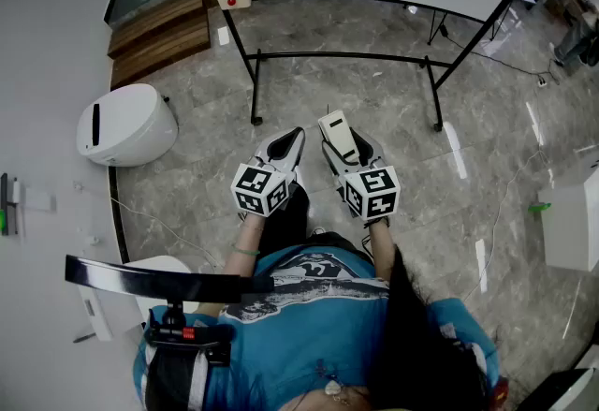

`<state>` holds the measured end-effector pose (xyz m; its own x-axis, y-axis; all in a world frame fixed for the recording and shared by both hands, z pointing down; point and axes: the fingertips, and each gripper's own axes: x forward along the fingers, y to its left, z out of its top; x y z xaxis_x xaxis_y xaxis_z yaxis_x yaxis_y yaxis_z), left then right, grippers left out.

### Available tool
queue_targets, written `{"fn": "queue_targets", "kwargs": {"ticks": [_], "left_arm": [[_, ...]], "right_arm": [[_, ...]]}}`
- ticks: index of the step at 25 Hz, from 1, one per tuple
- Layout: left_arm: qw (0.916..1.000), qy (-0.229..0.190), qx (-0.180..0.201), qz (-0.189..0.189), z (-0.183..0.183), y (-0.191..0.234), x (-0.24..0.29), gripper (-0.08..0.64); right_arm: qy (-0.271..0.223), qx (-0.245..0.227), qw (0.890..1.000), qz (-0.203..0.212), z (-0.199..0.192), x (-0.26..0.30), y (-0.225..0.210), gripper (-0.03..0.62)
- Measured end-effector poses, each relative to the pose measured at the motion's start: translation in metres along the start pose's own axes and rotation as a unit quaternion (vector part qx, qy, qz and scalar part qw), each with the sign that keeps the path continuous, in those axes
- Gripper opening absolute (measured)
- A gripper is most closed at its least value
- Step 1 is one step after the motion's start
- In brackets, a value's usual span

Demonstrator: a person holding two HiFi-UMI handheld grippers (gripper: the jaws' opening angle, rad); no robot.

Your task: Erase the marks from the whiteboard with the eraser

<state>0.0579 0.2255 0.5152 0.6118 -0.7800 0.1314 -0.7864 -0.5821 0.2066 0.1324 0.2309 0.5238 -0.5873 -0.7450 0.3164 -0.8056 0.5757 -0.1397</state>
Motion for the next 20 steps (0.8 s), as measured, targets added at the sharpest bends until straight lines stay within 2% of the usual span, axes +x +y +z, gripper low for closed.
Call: {"fn": "queue_targets", "kwargs": {"ticks": [5, 10, 15, 20], "left_arm": [[1.0, -0.007, 0.005, -0.001, 0.015, 0.033, 0.023, 0.005], [0.9999, -0.011, 0.005, -0.008, 0.029, 0.086, 0.062, 0.005], [0.9996, -0.003, 0.013, -0.025, 0.054, 0.141, 0.104, 0.005], [0.9992, -0.008, 0.012, -0.038, 0.085, 0.212, 0.146, 0.005]], "right_arm": [[-0.001, 0.004, 1.0, -0.005, 0.011, 0.032, -0.016, 0.262], [-0.011, 0.007, 1.0, -0.015, 0.031, 0.084, -0.039, 0.262], [-0.021, 0.023, 0.999, -0.02, 0.065, 0.147, -0.06, 0.262], [-0.017, 0.002, 1.0, -0.02, 0.105, 0.226, -0.067, 0.262]]}}
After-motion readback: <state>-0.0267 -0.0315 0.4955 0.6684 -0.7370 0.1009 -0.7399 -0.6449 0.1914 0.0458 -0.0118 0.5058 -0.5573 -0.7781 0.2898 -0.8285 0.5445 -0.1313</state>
